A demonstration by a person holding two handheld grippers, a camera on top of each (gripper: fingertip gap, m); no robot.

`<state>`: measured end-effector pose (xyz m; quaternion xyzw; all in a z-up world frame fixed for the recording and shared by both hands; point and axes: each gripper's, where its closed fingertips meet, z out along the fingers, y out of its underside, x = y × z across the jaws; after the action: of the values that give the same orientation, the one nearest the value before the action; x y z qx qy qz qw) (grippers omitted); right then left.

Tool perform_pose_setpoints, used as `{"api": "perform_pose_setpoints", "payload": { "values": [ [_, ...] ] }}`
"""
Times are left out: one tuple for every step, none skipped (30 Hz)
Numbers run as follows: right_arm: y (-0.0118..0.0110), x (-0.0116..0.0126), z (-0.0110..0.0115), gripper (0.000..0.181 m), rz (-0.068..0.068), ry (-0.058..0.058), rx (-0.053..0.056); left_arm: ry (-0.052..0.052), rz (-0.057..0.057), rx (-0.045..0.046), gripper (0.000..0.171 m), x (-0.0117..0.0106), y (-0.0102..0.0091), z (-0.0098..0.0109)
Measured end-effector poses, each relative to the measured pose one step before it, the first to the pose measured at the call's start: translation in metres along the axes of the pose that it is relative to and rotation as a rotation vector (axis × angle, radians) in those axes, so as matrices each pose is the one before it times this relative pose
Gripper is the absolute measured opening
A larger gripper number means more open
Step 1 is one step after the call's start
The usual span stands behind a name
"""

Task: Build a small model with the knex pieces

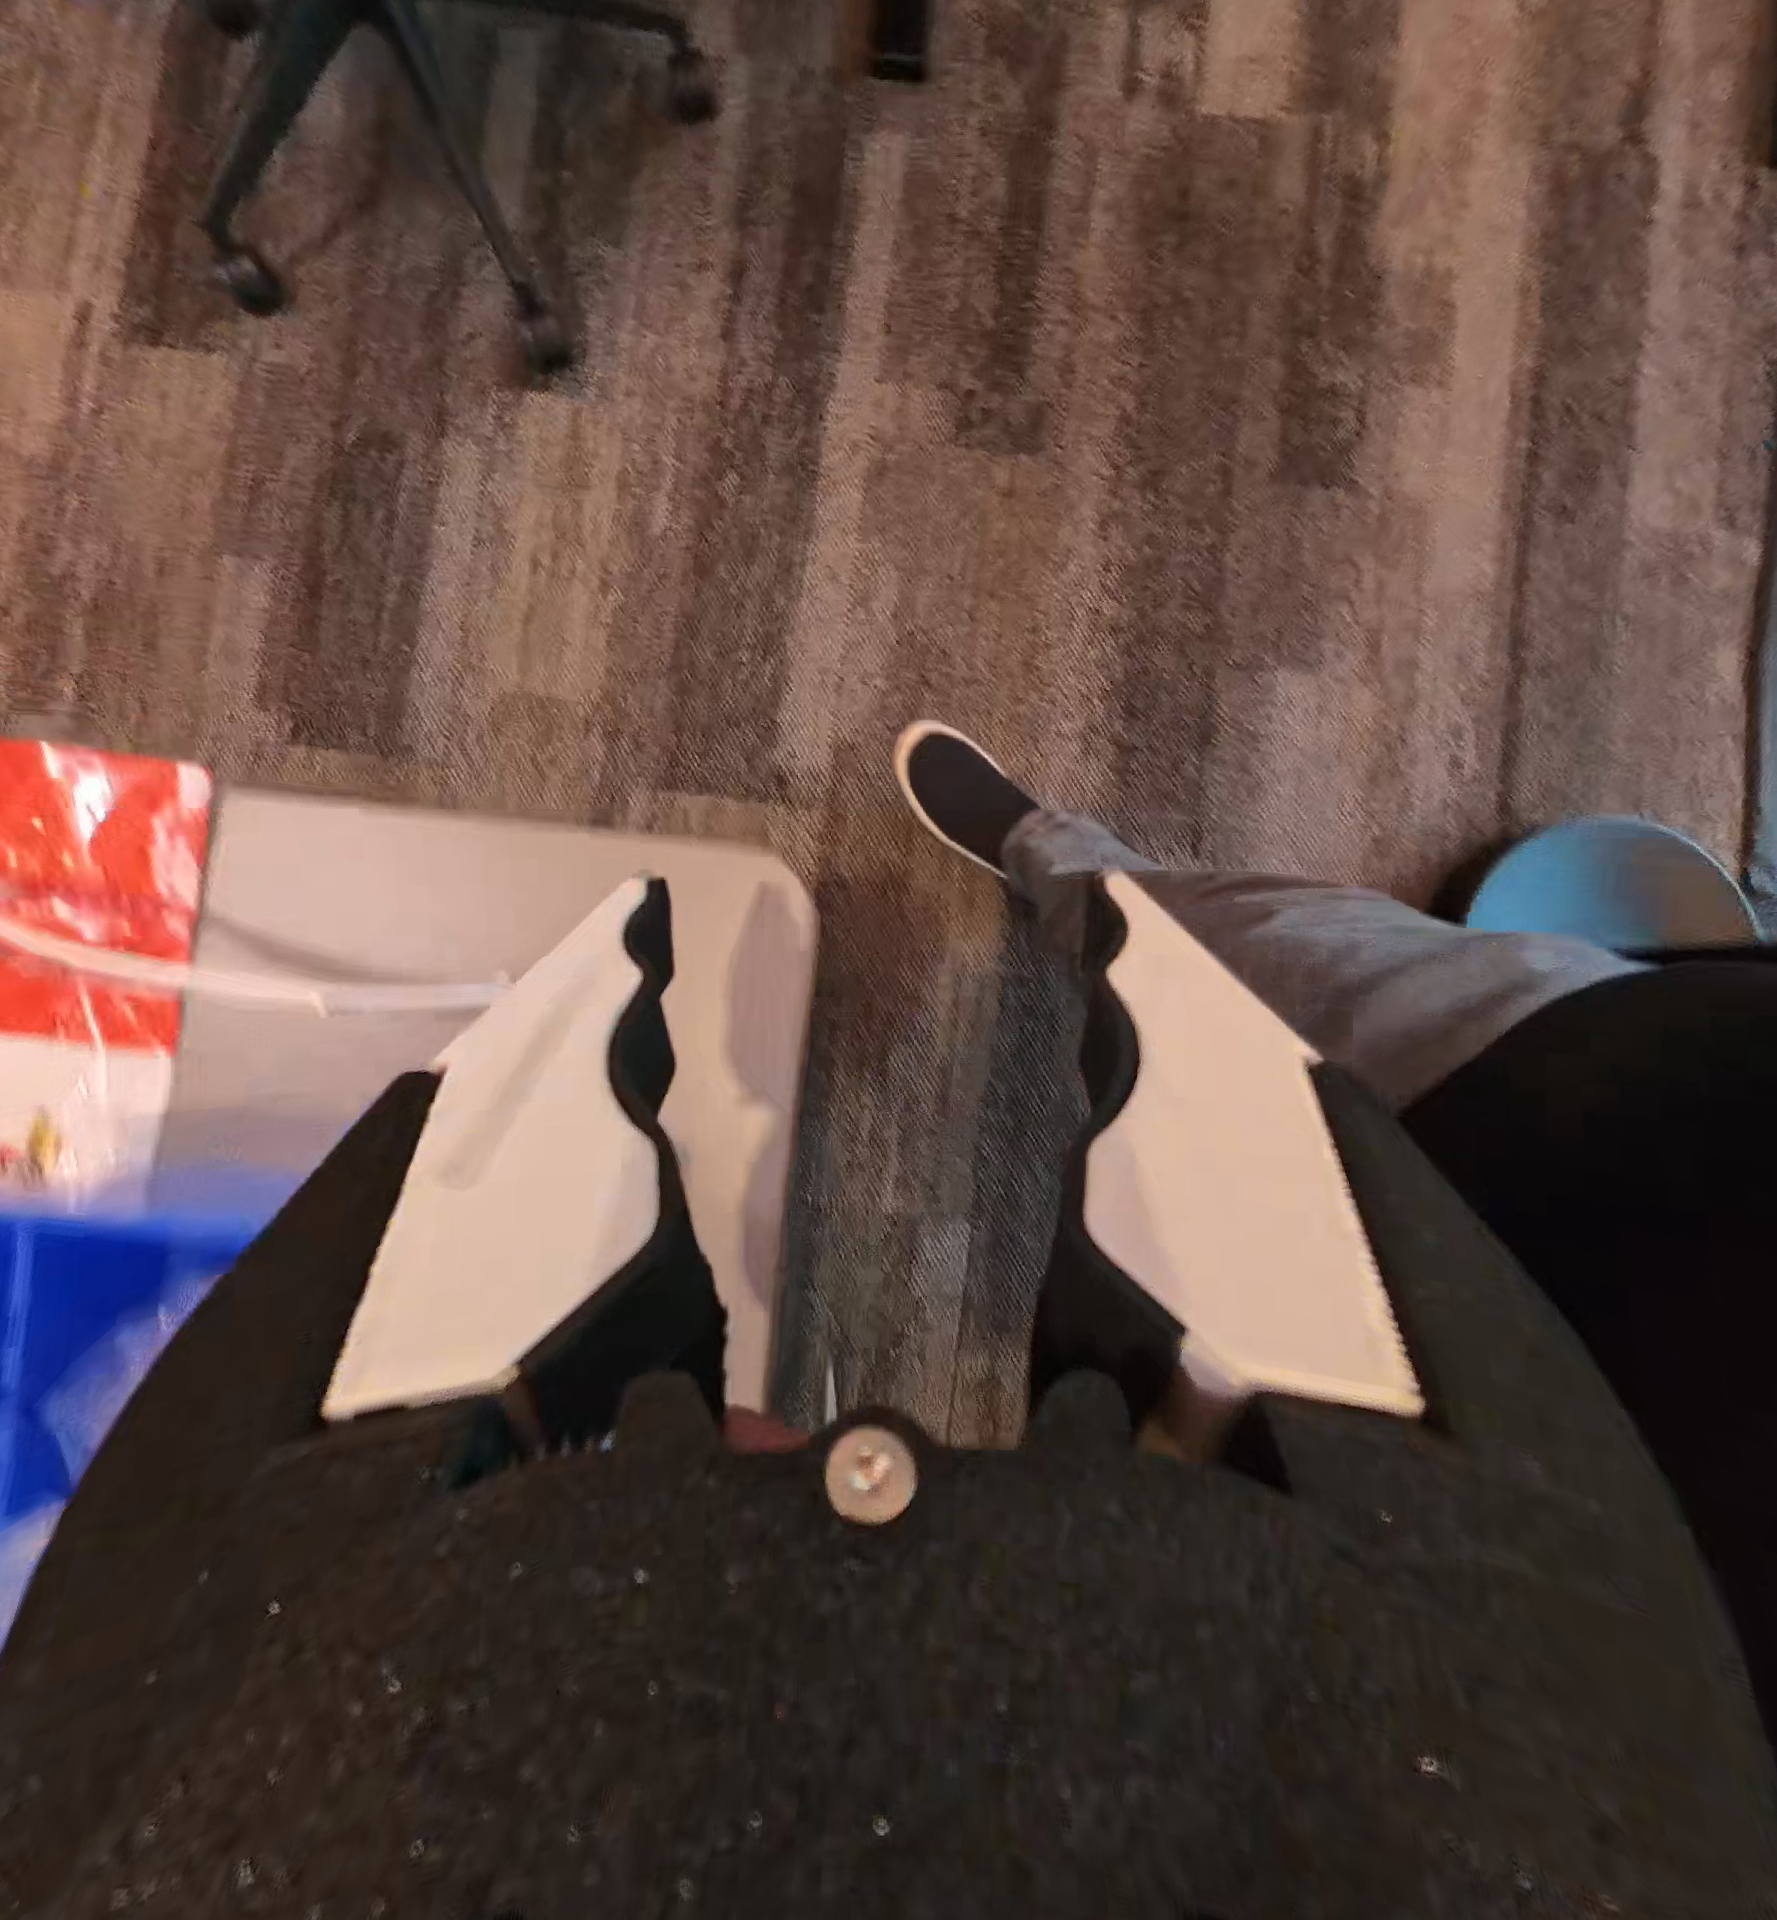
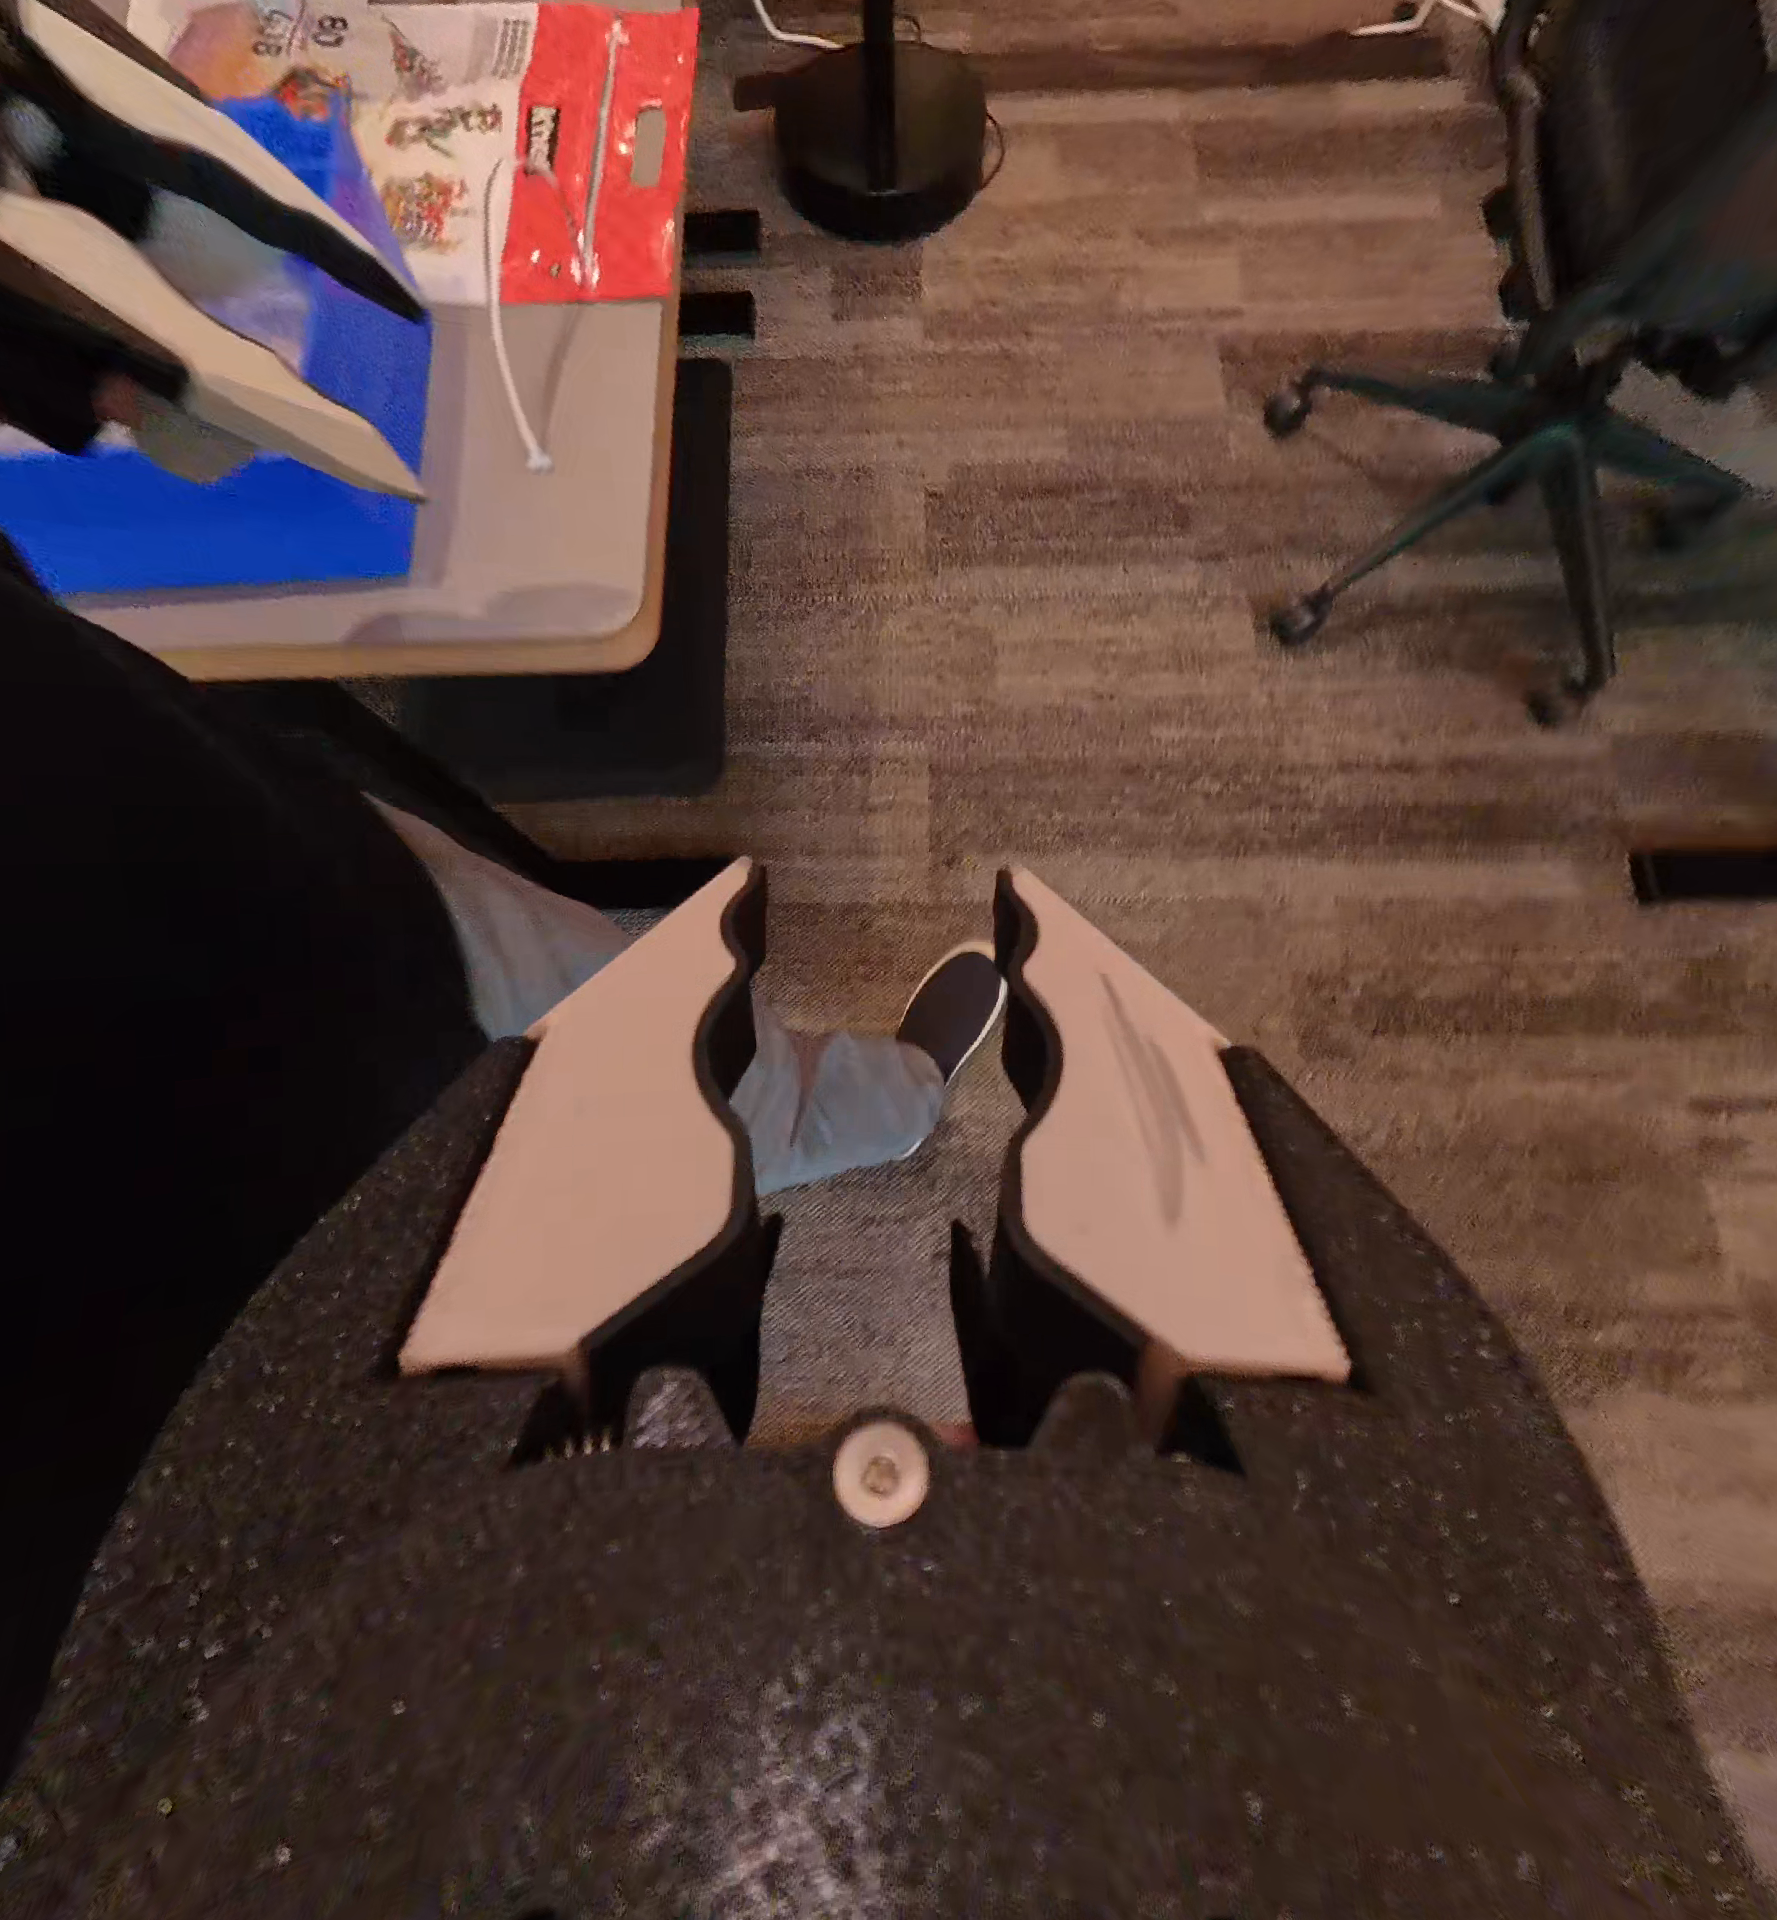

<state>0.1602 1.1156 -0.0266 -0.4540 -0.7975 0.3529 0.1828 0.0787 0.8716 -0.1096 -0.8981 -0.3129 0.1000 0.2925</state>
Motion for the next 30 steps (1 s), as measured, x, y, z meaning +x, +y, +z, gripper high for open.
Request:
{"api": "perform_pose_setpoints", "payload": {
  "values": [
    [-0.01907, 0.01689, 0.01641, 0.043, -0.015, -0.01, -0.0042, -0.0068, -0.016, 0.0179, 0.076, -0.01819, -0.01887, 0.02245],
    [-0.0179, 0.01817, 0.01533, 0.043, -0.0105, -0.0017, -0.0089, 0.0, -0.0297, 0.02356, 0.076, -0.01885, -0.02165, 0.025],
    [-0.01661, 0.01928, 0.0142, 0.042, -0.0032, 0.0041, -0.0143, 0.0018, -0.0309, 0.01651, 0.076, -0.01933, -0.02232, 0.02733],
    [-0.01662, 0.02085, 0.01359, 0.042, 0.0124, 0.0084, -0.0127, -0.0119, -0.023, 0.00153, 0.076, -0.02129, -0.02189, 0.0269],
    [-0.01841, 0.01896, 0.01364, 0.042, 0.0207, -0.0094, -0.0018, -0.0277, -0.0263, 0.01125, 0.077, -0.02247, -0.02559, 0.02177],
    [-0.01927, 0.0168, 0.01406, 0.042, 0.0129, -0.024, 0.0, -0.0167, -0.0388, 0.0336, 0.077, -0.01929, -0.0298, 0.01441],
    [-0.01814, 0.0174, 0.01455, 0.042, -0.0073, -0.0192, -0.0159, -0.0112, -0.0426, 0.03579, 0.077, -0.01633, -0.02895, 0.00789],
    [-0.01776, 0.01675, 0.01489, 0.042, -0.0303, -0.0211, -0.0276, -0.0104, -0.0365, 0.02887, 0.077, -0.01428, -0.02472, 0.00341],
    [-0.01993, 0.01684, 0.01462, 0.042, -0.0407, -0.0215, -0.0198, -0.0089, -0.028, 0.01951, 0.077, -0.01313, -0.0191, 0.00141],
    [-0.02227, 0.01717, 0.01516, 0.042, -0.0337, -0.0252, -0.0069, -0.0135, -0.0182, 0.00466, 0.077, -0.01391, -0.01253, 0.00134],
    [-0.02331, 0.01663, 0.01644, 0.042, -0.0224, -0.0359, -0.0011, -0.0246, -0.0115, -0.01009, 0.077, -0.01655, -0.0065, 0.00195],
    [-0.0235, 0.01682, 0.01784, 0.042, -0.0194, -0.0405, 0.0009, -0.037, -0.0143, -0.01036, 0.077, -0.01971, -0.00361, 0.00253],
    [-0.02283, 0.01748, 0.01918, 0.042, -0.024, -0.0393, -0.0019, -0.0431, -0.0337, -0.0078, 0.077, -0.02212, -0.0023, 0.00407],
    [-0.02193, 0.01871, 0.01988, 0.042, -0.0336, -0.0358, -0.0078, -0.0358, -0.0593, -0.01234, 0.077, -0.02214, -0.002, 0.00648],
    [-0.02137, 0.02008, 0.02007, 0.042, -0.0424, -0.032, -0.0134, -0.0336, -0.0681, -0.00777, 0.077, -0.02176, -0.00516, 0.00832],
    [-0.02248, 0.02229, 0.01982, 0.042, -0.0438, -0.025, -0.0075, -0.0366, -0.0585, 0.00027, 0.077, -0.02086, -0.00964, 0.0095],
    [-0.02409, 0.02314, 0.01988, 0.042, -0.0399, -0.0282, 0.0055, -0.0374, -0.0434, 0.0005, 0.077, -0.01903, -0.0133, 0.01104],
    [-0.0247, 0.02387, 0.02027, 0.042, -0.0362, -0.0351, 0.0141, -0.0334, -0.0316, 0.0049, 0.077, -0.01641, -0.01717, 0.01262],
    [-0.02337, 0.0262, 0.02133, 0.042, -0.032, -0.035, 0.0115, -0.0294, -0.0227, 0.00541, 0.077, -0.01415, -0.02, 0.01469],
    [-0.01913, 0.03125, 0.02384, 0.042, -0.0219, -0.023, -0.0093, -0.0264, -0.0129, -0.0035, 0.077, -0.01238, -0.02075, 0.01732],
    [-0.0165, 0.03449, 0.02632, 0.043, -0.0176, -0.0203, -0.0225, -0.0256, -0.0044, -0.01, 0.077, -0.01136, -0.02177, 0.01902],
    [-0.02003, 0.03453, 0.02741, 0.042, -0.0149, -0.0337, -0.0066, -0.0232, 0.0007, -0.00928, 0.077, -0.0105, -0.02431, 0.01894],
    [-0.02477, 0.03535, 0.02687, 0.042, -0.0068, -0.0391, 0.0003, -0.0224, -0.0015, -0.00927, 0.077, -0.01039, -0.02717, 0.01739],
    [-0.02682, 0.03913, 0.02609, 0.043, -0.0022, -0.0178, -0.0153, -0.0151, -0.0143, -0.00472, 0.077, -0.00935, -0.03182, 0.01459],
    [-0.03024, 0.04069, 0.02554, 0.044, 0.0058, -0.0059, -0.0196, 0.0039, -0.0096, 0.01656, 0.078, -0.00582, -0.0378, 0.01139],
    [-0.036, 0.03911, 0.02374, 0.046, 0.0197, -0.0059, -0.0072, -0.0064, 0.0199, 0.0265, 0.078, -0.00701, -0.03913, 0.01019],
    [-0.04145, 0.0378, 0.02102, 0.047, 0.0143, 0.0121, 0.008, -0.0322, 0.0297, 0.01241, 0.079, -0.01272, -0.03539, 0.01116],
    [-0.04521, 0.03273, 0.01968, 0.047, 0.011, 0.0072, 0.0238, -0.0321, 0.0009, 0.01198, 0.079, -0.01482, -0.03397, 0.01149],
    [-0.04282, 0.02739, 0.01998, 0.047, 0.0183, -0.0089, 0.0174, -0.0075, -0.0277, 0.02488, 0.08, -0.01195, -0.03504, 0.01146],
    [-0.03918, 0.02434, 0.01909, 0.048, 0.0048, -0.0078, 0.0097, 0.0045, -0.0271, 0.02626, 0.08, -0.00964, -0.03399, 0.01209]
  ]
}}
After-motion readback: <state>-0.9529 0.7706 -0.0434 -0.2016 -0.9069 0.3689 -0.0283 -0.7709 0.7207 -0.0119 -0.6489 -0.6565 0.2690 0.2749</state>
